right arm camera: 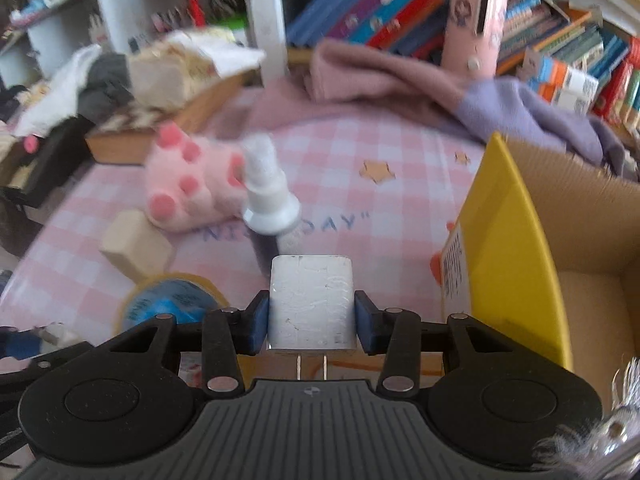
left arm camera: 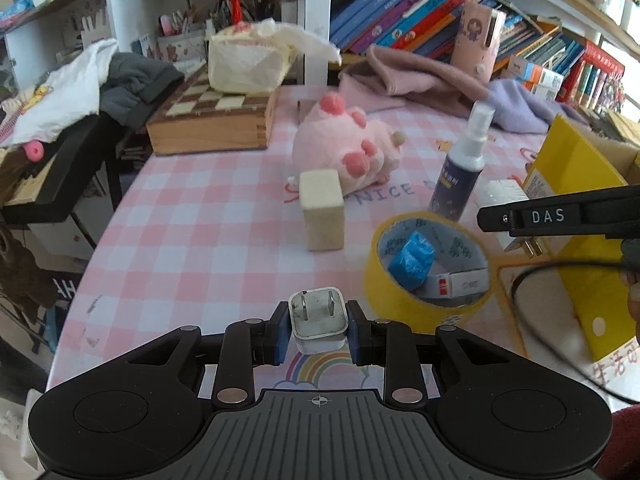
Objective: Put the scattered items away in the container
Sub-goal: 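Carry both held chargers up and over to the yellow cardboard box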
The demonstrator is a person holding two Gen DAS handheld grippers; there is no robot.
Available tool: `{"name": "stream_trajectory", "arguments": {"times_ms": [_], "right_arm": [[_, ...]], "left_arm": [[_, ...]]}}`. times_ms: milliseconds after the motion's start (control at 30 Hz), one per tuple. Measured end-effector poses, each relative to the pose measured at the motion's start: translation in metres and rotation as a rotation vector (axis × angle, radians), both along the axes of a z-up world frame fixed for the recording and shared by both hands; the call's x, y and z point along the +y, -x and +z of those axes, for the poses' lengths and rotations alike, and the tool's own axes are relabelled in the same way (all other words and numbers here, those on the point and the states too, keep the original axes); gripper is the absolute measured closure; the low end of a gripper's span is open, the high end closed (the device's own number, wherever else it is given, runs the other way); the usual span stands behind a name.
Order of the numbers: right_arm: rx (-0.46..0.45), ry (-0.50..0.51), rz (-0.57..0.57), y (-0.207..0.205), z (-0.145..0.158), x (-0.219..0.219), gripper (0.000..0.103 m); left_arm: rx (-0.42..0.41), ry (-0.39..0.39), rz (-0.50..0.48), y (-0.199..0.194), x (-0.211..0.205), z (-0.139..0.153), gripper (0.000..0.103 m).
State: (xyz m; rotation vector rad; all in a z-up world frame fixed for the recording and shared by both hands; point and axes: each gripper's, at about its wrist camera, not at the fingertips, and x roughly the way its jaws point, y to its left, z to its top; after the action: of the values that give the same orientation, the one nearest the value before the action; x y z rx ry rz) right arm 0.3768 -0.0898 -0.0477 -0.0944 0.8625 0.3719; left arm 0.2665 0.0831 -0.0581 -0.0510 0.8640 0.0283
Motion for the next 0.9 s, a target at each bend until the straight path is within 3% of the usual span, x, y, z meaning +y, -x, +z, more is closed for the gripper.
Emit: {"name": "stream_trajectory", "arguments": {"times_ms": [400, 567, 667, 900], "right_arm": [[-0.159, -0.056, 0.078, 0.062, 0.047, -0.006, 0.062], [-0.224, -0.005, 0.181, 0.089, 0.067, -0.012, 0.062], [-0.231, 0.003, 0.191, 0.106, 0.077, -0.017, 0.062], [-0.213, -0.085, 0.127, 0.140, 0.085, -0.015, 0.062]], "left_arm": [[-0.118, 0.007, -0.024, 0.035, -0.008, 0.040, 0.076], [-0.170, -0.013, -0.056, 0.054, -0.003, 0.066, 0.076], [-0.207, -0.001, -0.045, 0.068, 0.000, 0.081, 0.076], [-0.263, 0.011, -0.028, 0.111, 0.002, 0.101, 0.076]]}}
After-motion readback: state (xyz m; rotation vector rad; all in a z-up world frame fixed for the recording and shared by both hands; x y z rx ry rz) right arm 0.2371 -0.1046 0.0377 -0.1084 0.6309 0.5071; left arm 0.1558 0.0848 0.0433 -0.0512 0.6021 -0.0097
